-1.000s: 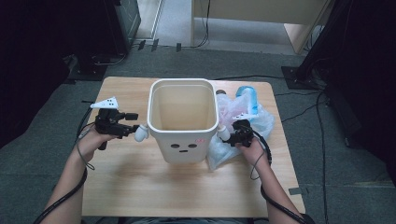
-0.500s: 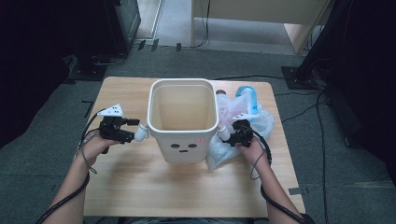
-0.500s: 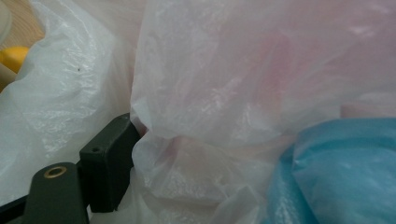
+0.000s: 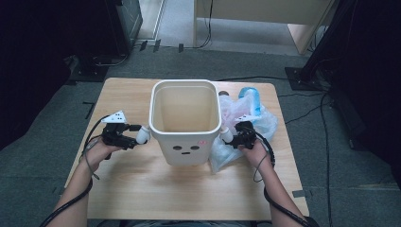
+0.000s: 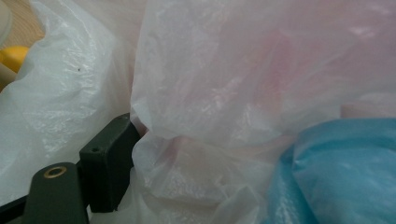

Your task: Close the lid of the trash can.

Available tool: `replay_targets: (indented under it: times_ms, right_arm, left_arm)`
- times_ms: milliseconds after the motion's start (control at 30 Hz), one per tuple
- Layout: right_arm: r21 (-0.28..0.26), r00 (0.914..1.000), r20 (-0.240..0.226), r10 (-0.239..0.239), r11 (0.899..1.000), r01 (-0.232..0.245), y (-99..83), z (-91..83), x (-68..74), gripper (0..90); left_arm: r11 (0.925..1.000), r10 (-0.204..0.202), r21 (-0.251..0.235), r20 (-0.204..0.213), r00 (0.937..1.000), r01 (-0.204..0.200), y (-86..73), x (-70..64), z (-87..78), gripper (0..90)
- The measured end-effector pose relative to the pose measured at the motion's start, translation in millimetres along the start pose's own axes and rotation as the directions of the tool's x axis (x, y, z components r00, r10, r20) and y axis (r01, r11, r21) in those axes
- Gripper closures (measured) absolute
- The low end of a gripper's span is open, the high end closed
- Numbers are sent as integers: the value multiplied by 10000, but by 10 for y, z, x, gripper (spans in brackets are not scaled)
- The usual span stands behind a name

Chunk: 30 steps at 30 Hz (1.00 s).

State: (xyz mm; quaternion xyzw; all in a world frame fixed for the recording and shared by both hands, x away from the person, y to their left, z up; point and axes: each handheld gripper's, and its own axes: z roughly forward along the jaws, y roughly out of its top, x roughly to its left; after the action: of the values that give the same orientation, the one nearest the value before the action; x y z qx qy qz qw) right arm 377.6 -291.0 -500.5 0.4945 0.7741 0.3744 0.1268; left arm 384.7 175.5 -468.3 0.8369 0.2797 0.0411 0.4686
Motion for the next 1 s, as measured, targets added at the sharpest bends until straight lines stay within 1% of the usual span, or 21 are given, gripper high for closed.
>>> replay_targets:
  times_ms: [100, 133, 300, 433, 533, 667, 700, 767, 833, 933, 1000]
  right_arm:
    - [14, 10000, 5, -6, 10000, 6, 0, 0, 3, 198]
    - [15, 10000, 5, -5, 10000, 5, 0, 0, 3, 198]
    - [14, 10000, 8, 3, 10000, -3, 2, 1, 6, 198]
    - [51, 10000, 6, 44, 10000, -44, 1, 0, 12, 197]
    - [49, 10000, -1, 39, 10000, -39, 1, 0, 13, 198]
    - [29, 10000, 6, 29, 10000, -29, 1, 2, 14, 197]
    - [30, 10000, 5, 30, 10000, -30, 1, 2, 15, 197]
    - [17, 10000, 8, 16, 10000, -16, 0, 3, 16, 197]
    - [14, 10000, 14, 8, 10000, -8, -1, 3, 17, 197]
    - [12, 10000, 14, 12, 10000, -12, -1, 5, 17, 196]
    - [5, 10000, 12, 16, 10000, -16, -2, 5, 17, 196]
  left_arm:
    - [10000, 64, 27, -97, 9999, -64, -48, 12, 7, 266]
    - [9998, 149, 102, -110, 9998, -148, -67, 12, 13, 266]
    - [9993, 296, 228, -31, 9996, -295, -112, 17, 51, 264]
    - [9996, 182, 230, -40, 9998, -181, -135, 17, 71, 263]
    - [9995, 177, 253, -19, 9998, -176, -149, 17, 79, 262]
    - [9992, 136, 375, -33, 9999, -135, -198, 35, 106, 261]
    - [9986, 140, 508, -70, 9999, -136, -225, 48, 124, 261]
    - [9975, 335, 632, -236, 9992, -320, -245, 56, 142, 262]
    - [9969, 471, 642, -201, 9987, -458, -256, 56, 152, 262]
    - [9969, 423, 668, -169, 9990, -411, -266, 61, 162, 261]
    - [9961, 386, 797, -193, 9991, -369, -287, 73, 177, 261]
